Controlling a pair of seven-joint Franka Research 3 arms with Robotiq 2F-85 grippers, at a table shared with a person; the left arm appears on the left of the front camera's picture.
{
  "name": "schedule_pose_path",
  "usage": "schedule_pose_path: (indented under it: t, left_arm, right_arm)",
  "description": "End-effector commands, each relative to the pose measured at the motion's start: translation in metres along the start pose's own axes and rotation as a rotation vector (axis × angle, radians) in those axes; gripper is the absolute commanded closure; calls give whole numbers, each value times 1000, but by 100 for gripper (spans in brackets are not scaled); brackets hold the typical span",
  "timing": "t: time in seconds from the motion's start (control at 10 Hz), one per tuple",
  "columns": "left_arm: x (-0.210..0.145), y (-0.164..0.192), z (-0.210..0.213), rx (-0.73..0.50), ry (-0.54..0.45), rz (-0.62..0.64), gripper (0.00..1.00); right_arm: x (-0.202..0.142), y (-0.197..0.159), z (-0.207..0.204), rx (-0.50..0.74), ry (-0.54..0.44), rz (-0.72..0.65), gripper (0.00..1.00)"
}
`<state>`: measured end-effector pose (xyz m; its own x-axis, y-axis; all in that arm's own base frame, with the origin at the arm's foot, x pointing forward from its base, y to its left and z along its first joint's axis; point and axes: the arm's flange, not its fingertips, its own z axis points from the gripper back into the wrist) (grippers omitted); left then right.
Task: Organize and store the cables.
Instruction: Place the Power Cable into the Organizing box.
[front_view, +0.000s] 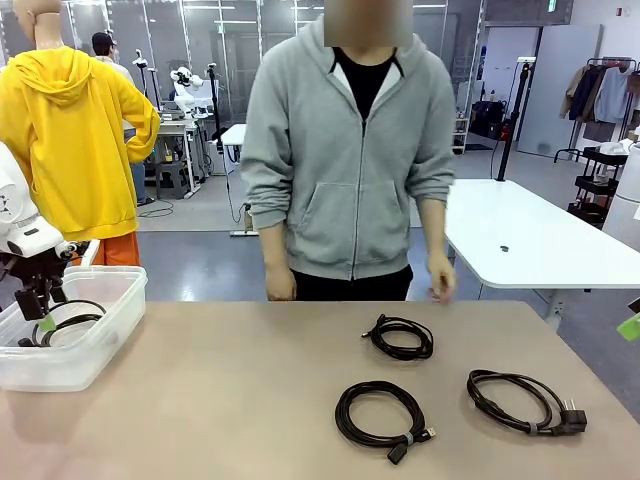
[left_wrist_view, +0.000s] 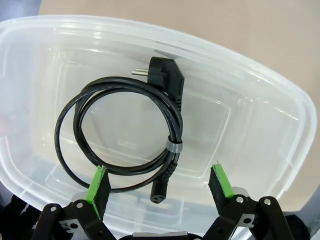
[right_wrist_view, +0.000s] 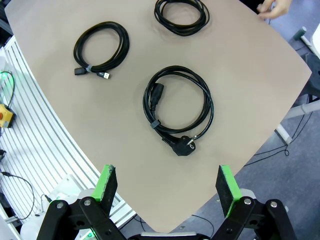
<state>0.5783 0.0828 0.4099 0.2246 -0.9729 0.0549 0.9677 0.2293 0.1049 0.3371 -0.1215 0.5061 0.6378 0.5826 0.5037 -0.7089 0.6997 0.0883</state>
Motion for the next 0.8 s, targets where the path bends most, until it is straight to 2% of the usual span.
schedule_pose_path:
  t: [0.0, 0.6, 0.7]
  left_arm:
    - [-4, 2, 0, -3, -28, -15, 0]
    - [-4, 2, 0, -3, -28, -15, 0]
    - [-1, 0, -1, -1, -4, -6, 2]
  right_arm:
    - [-1, 1, 2, 4, 4, 11, 0]
    - [-1, 1, 2, 4, 4, 11, 0]
    - [-1, 1, 2, 4, 4, 11, 0]
